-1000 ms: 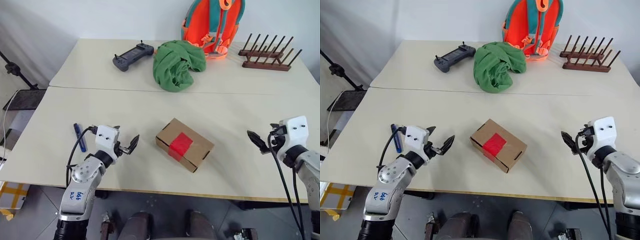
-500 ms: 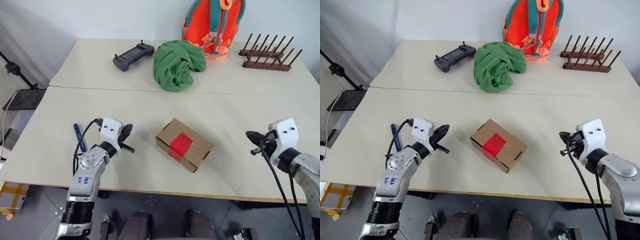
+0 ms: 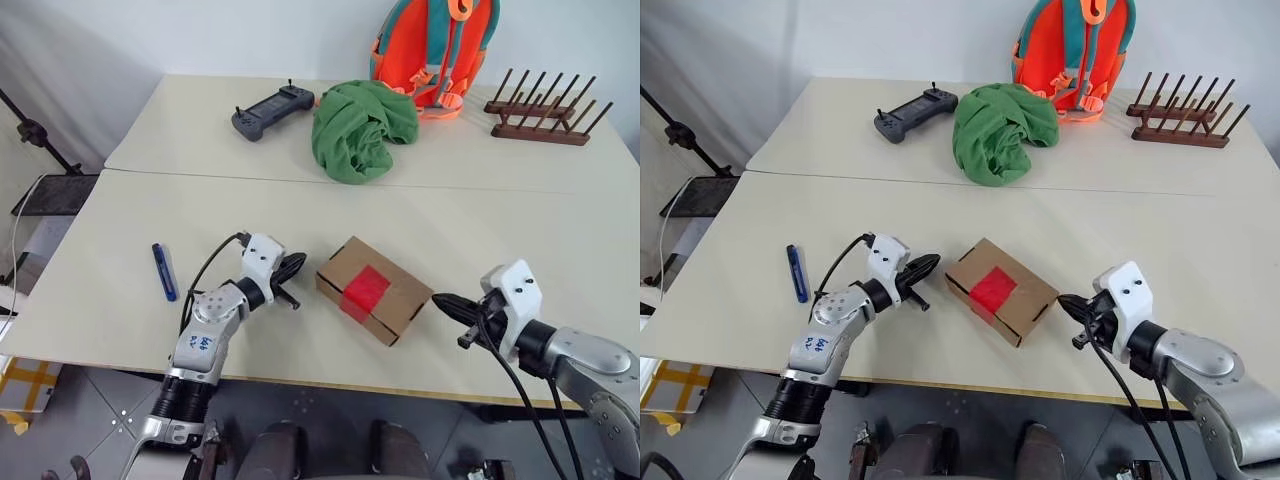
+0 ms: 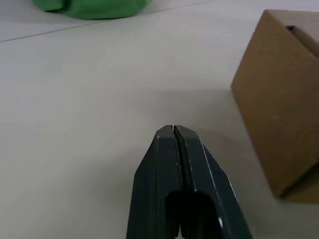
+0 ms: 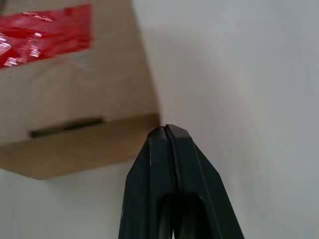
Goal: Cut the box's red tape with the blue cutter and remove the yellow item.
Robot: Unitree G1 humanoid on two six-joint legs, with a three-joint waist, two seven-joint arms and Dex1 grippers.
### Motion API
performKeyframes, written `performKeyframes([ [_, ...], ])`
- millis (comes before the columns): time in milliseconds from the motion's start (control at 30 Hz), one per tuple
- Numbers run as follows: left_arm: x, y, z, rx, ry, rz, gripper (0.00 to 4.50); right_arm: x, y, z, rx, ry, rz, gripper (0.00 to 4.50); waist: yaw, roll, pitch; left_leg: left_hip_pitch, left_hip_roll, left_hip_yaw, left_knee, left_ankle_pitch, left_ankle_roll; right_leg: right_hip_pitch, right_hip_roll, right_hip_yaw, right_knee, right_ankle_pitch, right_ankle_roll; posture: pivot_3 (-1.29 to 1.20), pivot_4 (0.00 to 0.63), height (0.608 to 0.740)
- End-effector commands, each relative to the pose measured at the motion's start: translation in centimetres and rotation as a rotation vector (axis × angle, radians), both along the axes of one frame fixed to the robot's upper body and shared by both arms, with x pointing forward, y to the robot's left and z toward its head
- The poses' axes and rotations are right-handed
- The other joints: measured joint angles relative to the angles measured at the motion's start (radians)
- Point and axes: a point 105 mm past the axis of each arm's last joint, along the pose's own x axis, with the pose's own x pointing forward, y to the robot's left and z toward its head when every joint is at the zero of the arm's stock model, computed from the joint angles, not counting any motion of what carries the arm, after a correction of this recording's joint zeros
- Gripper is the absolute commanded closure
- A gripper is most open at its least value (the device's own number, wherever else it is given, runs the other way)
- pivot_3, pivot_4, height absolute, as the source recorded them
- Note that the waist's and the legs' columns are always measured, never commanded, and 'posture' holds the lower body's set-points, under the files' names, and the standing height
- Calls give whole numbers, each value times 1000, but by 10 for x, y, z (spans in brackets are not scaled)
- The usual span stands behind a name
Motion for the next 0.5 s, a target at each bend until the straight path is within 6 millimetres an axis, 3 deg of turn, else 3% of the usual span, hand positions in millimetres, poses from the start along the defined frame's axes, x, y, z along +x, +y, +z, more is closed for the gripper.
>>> performKeyframes([
  [33,2,-9,8,3,-44,-42,4472,-14,10,5,-17,9,51,4495,1,0,0,0,0,0,0,0,0,0,0,0,0,0,0,0,150,740],
  [300,6,-30,10,-4,-37,-143,4472,-21,22,0,5,24,90,4495,1,-1,1,0,-1,1,1,-1,1,0,0,0,0,0,0,0,150,740],
  [500,-1,-49,11,-15,-23,-237,4472,3,31,4,27,-33,68,4495,-5,-2,1,1,-1,2,1,-1,1,0,1,1,0,0,0,0,150,740],
])
